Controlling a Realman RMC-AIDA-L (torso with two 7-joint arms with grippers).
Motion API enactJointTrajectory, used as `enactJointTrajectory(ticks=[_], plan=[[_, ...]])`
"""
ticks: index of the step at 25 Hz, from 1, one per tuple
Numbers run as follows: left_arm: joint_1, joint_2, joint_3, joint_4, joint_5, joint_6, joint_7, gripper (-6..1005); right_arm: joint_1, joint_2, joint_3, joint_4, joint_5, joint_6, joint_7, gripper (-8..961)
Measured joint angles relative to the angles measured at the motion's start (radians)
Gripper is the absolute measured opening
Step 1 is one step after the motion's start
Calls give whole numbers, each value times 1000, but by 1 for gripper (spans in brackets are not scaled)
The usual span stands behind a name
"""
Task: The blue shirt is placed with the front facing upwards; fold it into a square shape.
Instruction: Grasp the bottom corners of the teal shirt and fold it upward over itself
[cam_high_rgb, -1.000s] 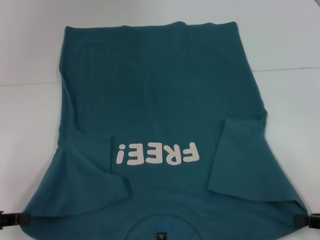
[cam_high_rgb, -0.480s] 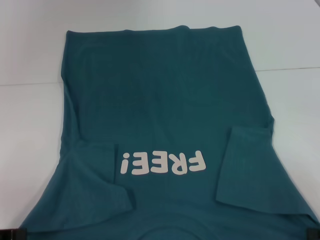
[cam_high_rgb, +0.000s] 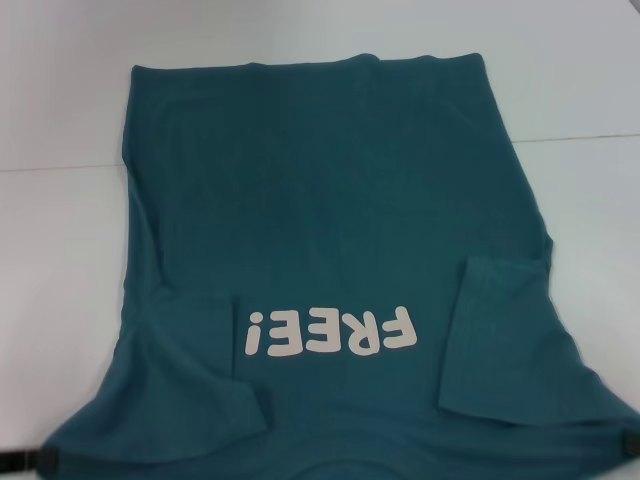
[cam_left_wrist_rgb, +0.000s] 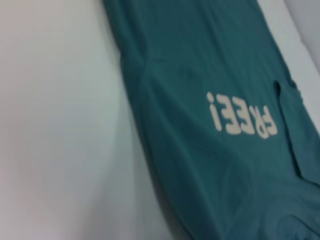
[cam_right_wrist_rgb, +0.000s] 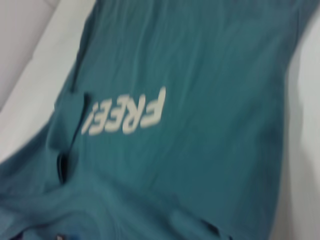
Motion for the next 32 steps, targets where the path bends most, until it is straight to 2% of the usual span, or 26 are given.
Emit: enactJointTrajectory(ticks=[6, 15, 23, 32], plan=[[-81, 26, 0, -69, -97, -61, -7, 7, 67, -2, 38, 1, 29, 19, -5, 121], [-234, 60, 5, -220, -217, -275, -4, 7, 214, 6, 33, 37, 30, 139, -6, 129], [-325, 64, 5, -297, -290, -470, -2, 7, 348, -1, 4, 124, 26, 330, -6, 136], [-384, 61, 21, -340, -348, -626, 7, 7, 449, 17, -54, 159, 28, 575, -6, 143]])
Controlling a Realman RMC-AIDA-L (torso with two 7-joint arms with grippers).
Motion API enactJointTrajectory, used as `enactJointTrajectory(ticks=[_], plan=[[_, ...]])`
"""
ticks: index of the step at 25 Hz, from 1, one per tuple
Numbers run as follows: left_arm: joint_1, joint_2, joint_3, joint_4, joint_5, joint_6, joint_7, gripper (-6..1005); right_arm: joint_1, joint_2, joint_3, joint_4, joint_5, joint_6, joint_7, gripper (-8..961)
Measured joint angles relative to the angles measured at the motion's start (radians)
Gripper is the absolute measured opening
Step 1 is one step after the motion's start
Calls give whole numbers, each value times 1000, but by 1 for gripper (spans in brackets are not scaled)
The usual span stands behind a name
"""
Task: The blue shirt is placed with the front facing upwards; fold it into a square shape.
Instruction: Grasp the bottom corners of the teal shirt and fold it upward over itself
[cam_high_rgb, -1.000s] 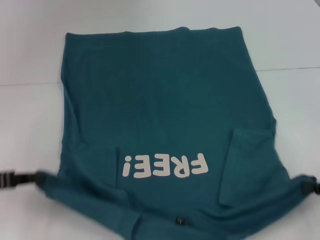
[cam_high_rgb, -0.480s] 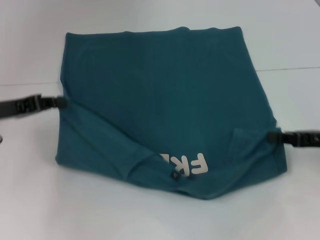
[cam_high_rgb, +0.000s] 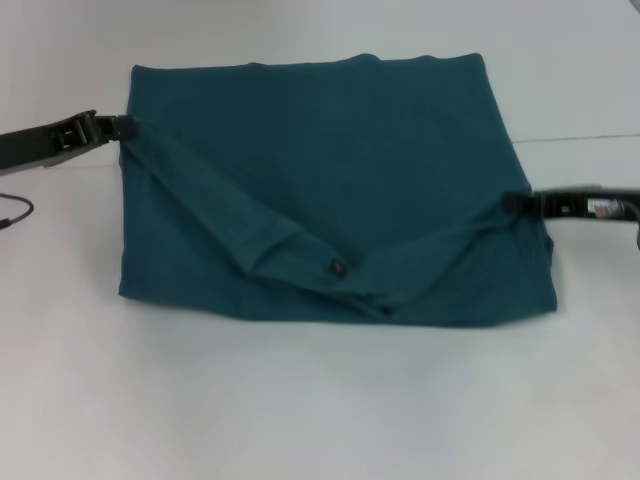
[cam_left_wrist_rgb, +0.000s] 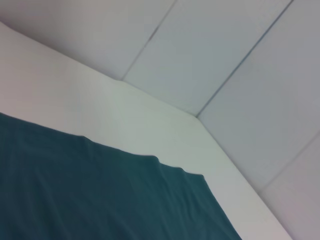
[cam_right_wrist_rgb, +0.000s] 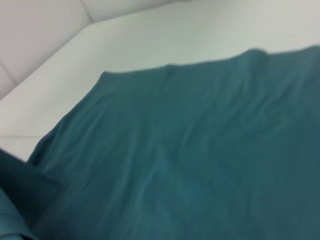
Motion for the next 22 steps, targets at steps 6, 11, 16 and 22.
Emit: enactJointTrajectory(ticks=[6, 11, 16, 22], plan=[[-18, 3, 1, -15, -3, -76, -1, 7, 60, -2, -5, 1, 4, 75, -5, 148], [-28, 6, 1, -18, -11, -123, -1, 7, 103, -16, -11, 1, 4, 106, 2, 152], [-39, 15, 2, -19, -17, -139, -4, 7, 126, -30, -23, 5, 5, 128, 23, 156], [-41, 9, 2, -64, -20, -207, 17, 7, 130, -39, -27, 72, 11, 187, 18, 161]])
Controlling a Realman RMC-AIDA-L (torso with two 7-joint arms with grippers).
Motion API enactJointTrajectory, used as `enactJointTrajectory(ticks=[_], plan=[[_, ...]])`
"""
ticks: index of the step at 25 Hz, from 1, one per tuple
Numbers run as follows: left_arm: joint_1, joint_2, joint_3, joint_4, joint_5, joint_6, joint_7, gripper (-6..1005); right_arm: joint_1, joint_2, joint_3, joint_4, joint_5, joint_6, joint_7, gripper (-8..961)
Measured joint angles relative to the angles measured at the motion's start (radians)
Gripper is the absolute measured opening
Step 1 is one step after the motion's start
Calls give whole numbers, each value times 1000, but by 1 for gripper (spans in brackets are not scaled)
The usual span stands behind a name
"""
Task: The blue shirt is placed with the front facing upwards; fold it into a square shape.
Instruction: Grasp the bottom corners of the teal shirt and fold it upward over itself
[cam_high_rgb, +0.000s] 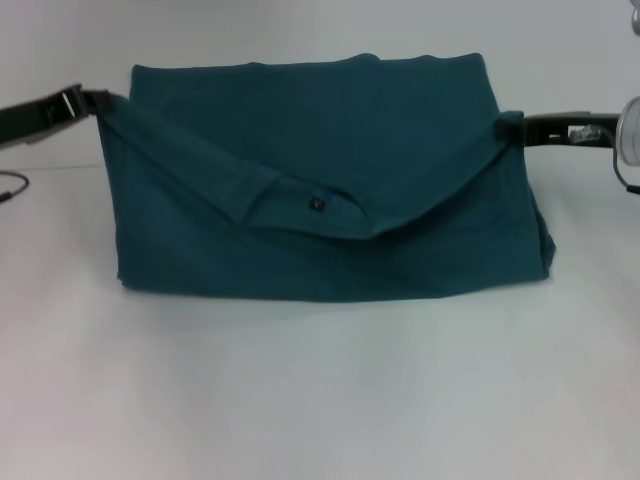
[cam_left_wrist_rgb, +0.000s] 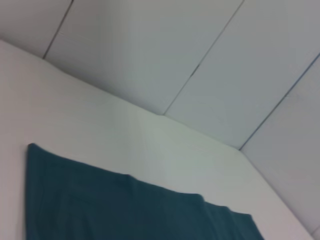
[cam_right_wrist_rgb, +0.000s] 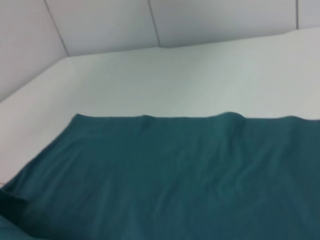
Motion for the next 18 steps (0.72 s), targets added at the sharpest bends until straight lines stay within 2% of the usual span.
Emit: enactJointTrajectory(ticks=[4, 11, 18], plan=[[2, -8, 0, -55, -8, -43, 41, 7, 0, -4, -9, 53, 1, 51, -21, 165], [10, -41, -1, -73, -26, -82, 81, 7, 15, 7, -12, 112, 4, 131, -69, 171], [12, -49, 0, -88, -26, -91, 99, 7, 22, 11, -14, 139, 6, 164, -95, 177]])
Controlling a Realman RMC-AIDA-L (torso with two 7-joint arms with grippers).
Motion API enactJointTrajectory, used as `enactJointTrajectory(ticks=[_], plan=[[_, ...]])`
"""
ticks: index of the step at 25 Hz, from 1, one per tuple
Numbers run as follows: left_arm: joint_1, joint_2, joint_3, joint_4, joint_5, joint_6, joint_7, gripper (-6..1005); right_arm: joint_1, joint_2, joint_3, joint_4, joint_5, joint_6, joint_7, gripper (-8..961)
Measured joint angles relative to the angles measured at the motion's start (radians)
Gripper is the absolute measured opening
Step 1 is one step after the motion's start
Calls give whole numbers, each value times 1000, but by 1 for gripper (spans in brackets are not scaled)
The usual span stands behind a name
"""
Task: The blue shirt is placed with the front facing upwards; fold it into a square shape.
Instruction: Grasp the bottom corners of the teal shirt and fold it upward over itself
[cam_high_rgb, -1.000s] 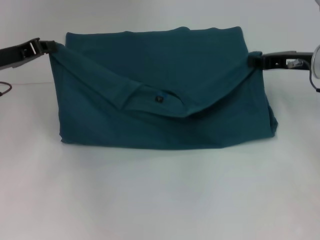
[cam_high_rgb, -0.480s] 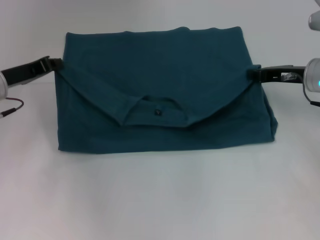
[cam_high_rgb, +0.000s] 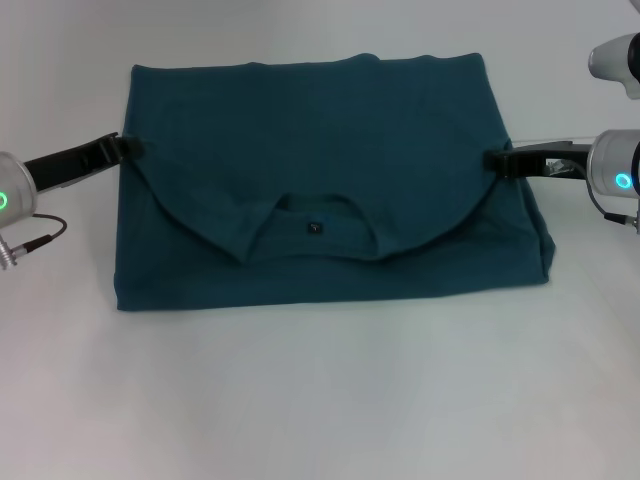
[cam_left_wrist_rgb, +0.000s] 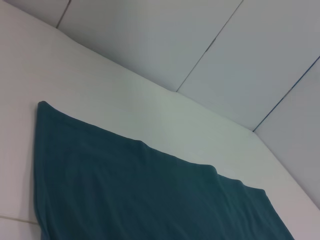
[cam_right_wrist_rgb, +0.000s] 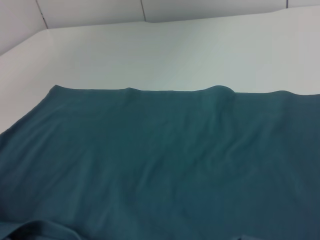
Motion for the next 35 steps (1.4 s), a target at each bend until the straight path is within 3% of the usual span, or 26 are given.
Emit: enactJointTrajectory(ticks=[12, 28, 35], plan=[[-6, 1, 0, -11, 2, -10, 18, 8, 7, 2, -3, -2, 6, 17, -10, 187], [-78, 21, 0, -2, 0, -15, 10, 7, 47, -32, -5, -11, 9, 14, -2, 200], [-61, 17, 0, -11, 0, -54, 16, 7, 48, -33, -5, -1, 9, 28, -6, 206]])
